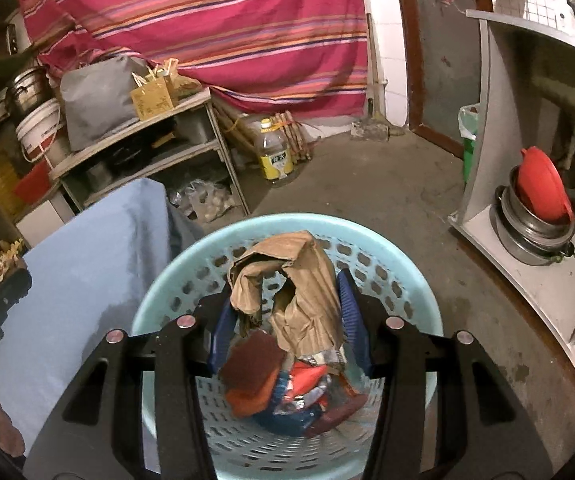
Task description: Collect trash
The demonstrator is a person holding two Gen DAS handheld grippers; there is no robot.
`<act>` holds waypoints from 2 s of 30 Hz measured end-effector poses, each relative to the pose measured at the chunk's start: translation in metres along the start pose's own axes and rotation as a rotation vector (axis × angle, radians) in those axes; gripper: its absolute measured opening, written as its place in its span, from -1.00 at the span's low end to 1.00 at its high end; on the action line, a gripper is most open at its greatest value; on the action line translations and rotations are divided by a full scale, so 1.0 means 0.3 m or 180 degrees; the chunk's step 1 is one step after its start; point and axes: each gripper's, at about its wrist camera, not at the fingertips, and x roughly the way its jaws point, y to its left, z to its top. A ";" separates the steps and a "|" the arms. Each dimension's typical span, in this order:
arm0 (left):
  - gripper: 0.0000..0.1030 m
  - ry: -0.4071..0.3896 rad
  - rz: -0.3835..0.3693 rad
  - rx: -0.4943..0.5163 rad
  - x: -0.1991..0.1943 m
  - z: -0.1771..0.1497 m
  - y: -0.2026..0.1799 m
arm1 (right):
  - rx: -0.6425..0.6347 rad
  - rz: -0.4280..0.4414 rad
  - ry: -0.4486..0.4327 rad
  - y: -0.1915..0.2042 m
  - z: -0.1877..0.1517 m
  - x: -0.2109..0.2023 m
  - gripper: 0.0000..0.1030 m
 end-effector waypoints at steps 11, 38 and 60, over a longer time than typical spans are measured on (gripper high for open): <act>0.01 0.0110 -0.0165 0.0127 0.080 0.003 -0.198 | 0.0040 -0.0071 0.0091 -0.095 -0.030 -0.009 0.41; 0.46 0.0576 -0.0543 0.0322 0.257 0.033 -0.347 | 0.0110 -0.0336 0.0140 -0.206 -0.058 -0.031 0.60; 0.77 -0.0138 0.0117 -0.0065 -0.414 -0.226 0.197 | -0.0542 0.0423 -0.0176 0.323 -0.192 -0.269 0.92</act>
